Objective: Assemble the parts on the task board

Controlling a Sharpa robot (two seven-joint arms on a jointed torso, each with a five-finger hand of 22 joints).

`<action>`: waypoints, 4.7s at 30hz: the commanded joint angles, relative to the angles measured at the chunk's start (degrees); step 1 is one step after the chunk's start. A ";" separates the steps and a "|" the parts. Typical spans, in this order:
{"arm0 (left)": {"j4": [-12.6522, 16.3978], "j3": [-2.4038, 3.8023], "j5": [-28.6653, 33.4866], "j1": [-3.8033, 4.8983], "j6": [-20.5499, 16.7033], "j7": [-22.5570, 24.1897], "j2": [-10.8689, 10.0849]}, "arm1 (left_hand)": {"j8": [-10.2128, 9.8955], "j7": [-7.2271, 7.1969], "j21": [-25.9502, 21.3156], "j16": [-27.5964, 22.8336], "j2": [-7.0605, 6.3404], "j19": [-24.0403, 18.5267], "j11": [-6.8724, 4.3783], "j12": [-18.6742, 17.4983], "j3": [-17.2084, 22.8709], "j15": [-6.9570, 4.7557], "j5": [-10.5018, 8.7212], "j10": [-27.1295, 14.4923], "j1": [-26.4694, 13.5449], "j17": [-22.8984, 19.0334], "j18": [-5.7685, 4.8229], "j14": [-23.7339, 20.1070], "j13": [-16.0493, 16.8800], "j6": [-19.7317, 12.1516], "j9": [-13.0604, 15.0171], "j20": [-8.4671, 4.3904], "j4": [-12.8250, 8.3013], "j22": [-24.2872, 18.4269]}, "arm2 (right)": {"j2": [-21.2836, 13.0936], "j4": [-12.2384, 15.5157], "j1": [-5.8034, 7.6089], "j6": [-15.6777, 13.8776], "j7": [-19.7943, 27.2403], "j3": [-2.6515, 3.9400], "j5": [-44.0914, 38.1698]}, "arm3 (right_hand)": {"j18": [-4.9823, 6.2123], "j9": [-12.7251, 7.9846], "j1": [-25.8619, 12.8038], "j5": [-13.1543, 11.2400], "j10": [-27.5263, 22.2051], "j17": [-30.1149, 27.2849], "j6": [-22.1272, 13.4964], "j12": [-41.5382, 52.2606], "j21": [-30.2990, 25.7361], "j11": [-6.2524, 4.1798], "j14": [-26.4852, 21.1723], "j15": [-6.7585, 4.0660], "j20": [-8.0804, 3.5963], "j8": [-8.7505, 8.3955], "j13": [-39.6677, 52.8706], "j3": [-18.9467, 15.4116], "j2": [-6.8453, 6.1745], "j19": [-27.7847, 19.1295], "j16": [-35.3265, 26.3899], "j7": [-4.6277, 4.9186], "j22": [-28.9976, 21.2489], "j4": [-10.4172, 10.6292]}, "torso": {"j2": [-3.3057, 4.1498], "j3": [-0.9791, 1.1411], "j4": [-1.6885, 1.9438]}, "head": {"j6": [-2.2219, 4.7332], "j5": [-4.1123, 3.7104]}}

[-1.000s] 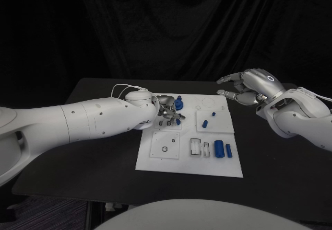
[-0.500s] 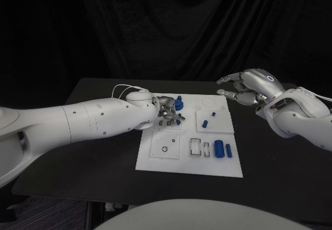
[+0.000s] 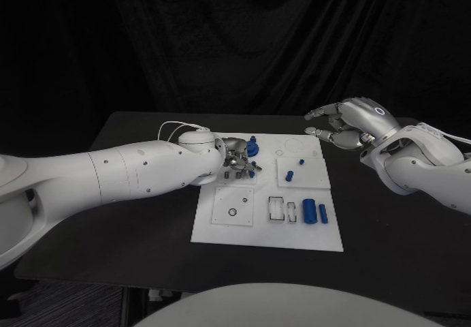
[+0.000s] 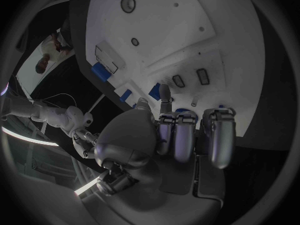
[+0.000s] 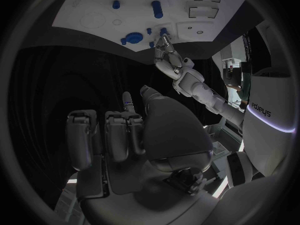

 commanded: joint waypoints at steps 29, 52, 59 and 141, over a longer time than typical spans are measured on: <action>-2.18 0.05 -0.08 -0.30 1.65 1.78 1.56 | -1.44 0.01 -0.56 0.15 -0.53 -0.61 -0.34 -0.27 1.34 -0.25 1.89 6.11 1.64 15.08 -0.31 6.16 14.91 0.48 0.43 -0.09 -0.36 7.04 | 0.43 -0.22 0.08 0.73 -1.21 0.05 -0.06 | -0.68 -0.22 0.44 0.57 5.91 15.09 0.53 0.15 0.02 0.50 6.05 0.48 0.35 -0.24 15.08 0.70 0.59 5.48 0.16 -0.01 14.75 -0.33 | 0.02 0.03 -0.01 | 0.00 0.01; -2.50 0.05 -0.08 -0.35 2.53 2.18 1.87 | -1.96 -0.16 -0.80 0.15 -0.78 -0.84 -0.48 -0.27 1.96 -0.35 2.31 6.11 2.52 15.08 -0.22 6.16 14.91 1.14 0.62 -0.14 -0.76 6.79 | 0.86 -0.76 0.07 0.84 -1.02 0.05 -0.06 | -0.67 -0.30 0.62 0.80 5.91 15.09 0.61 0.15 -0.02 0.54 6.05 0.51 0.38 -0.32 15.08 0.87 0.70 5.46 0.16 0.05 14.74 -0.47 | 0.00 -0.02 0.04 | 0.00 -0.02; -2.59 0.05 -0.08 -0.35 2.77 2.24 1.91 | -3.03 -0.09 -1.01 0.15 -0.95 -0.99 -0.46 -0.27 2.73 -0.38 3.51 6.11 3.36 15.08 -0.17 6.16 14.91 1.11 0.60 -0.19 -1.10 6.65 | 0.96 -0.81 0.06 0.95 -0.98 0.05 -0.06 | -0.65 -0.46 1.02 1.50 5.91 15.09 0.76 0.15 -0.08 0.62 6.05 0.58 0.45 -0.47 15.08 1.21 0.76 5.42 0.16 0.14 14.71 -0.84 | 0.02 0.01 0.03 | 0.00 -0.10; -2.42 0.05 6.62 -0.36 5.19 2.20 -0.19 | -12.70 1.07 -4.36 0.15 -18.68 -3.03 0.40 -0.27 48.39 0.38 12.15 6.11 1.11 15.08 0.53 6.16 14.91 1.70 4.31 0.52 -7.27 5.94 | 0.83 -0.91 0.07 3.40 -1.42 0.05 -0.06 | -0.48 -1.37 1.59 5.02 5.91 15.09 0.57 0.15 -0.67 0.81 6.05 0.75 0.64 -1.57 15.08 2.71 0.91 5.06 0.16 0.37 14.49 -1.61 | -0.01 -0.07 0.07 | 0.00 0.66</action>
